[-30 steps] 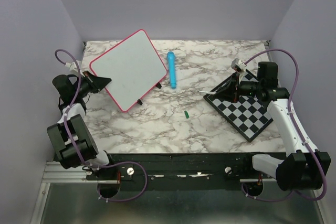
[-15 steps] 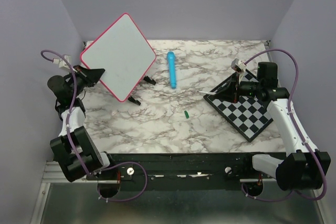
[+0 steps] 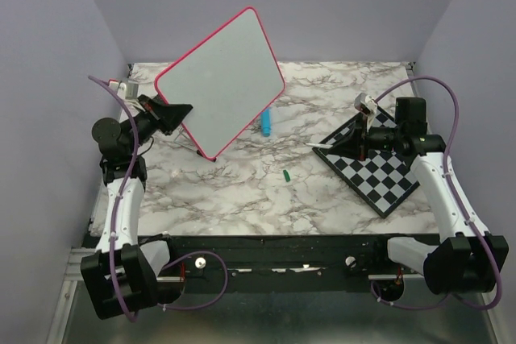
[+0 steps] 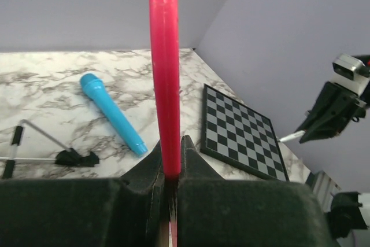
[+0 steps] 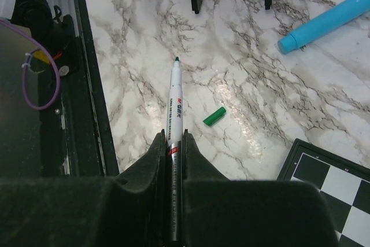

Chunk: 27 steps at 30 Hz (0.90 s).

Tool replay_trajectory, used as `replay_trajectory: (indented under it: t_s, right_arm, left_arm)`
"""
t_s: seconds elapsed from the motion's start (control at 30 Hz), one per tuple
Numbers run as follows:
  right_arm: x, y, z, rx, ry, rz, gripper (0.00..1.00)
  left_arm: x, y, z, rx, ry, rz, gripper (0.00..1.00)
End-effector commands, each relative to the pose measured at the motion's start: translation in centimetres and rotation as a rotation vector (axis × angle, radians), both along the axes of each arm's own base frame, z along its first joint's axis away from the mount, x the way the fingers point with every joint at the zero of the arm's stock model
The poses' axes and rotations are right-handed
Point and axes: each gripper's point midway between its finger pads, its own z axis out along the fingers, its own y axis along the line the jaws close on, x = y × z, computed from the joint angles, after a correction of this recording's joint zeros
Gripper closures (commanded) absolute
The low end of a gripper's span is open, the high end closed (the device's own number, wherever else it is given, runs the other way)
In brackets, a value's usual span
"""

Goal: Write a sentence on the whiteboard
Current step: Pick up the whiteboard from the whiteboard stand, then place the whiteboard at the center of the board.

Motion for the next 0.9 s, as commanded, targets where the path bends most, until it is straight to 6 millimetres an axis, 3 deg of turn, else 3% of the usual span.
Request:
replay_trajectory:
  t_s: [0.0,0.2,0.4,0.57,0.73,0.87]
  right_arm:
    - [-1.1,0.1,1.9,0.004,-0.059,0.041,1.00]
    - [-2.3,0.3,3.2,0.026,-0.083,0.079,0.99]
    - [-3.8,0.5,3.7,0.054,-0.114,0.136,1.00]
    - [-4.8,0.6,2.7,0.053,-0.113,0.153,0.99]
    - [-6.1,0.5,2.0,0.038,-0.177,0.142,0.99]
    - [-5.6,0.4,1.6,0.036,-0.158,0.135,1.00]
  left_arm:
    - [-1.8,-2.4,2.7,0.025,-0.116,-0.021,1.00]
    - [-3.7,-5.1,0.5,0.008,-0.087,-0.091,1.00]
    - [-4.5,-6.3,-0.9,0.005,-0.068,-0.138,1.00]
    - [-5.2,-7.8,-1.6,0.002,-0.063,-0.207,1.00]
    - [-5.6,-8.0,-1.9,-0.021,-0.084,-0.228,1.00]
    - [-6.3,-9.0,-1.7,-0.016,-0.082,-0.285,1.00]
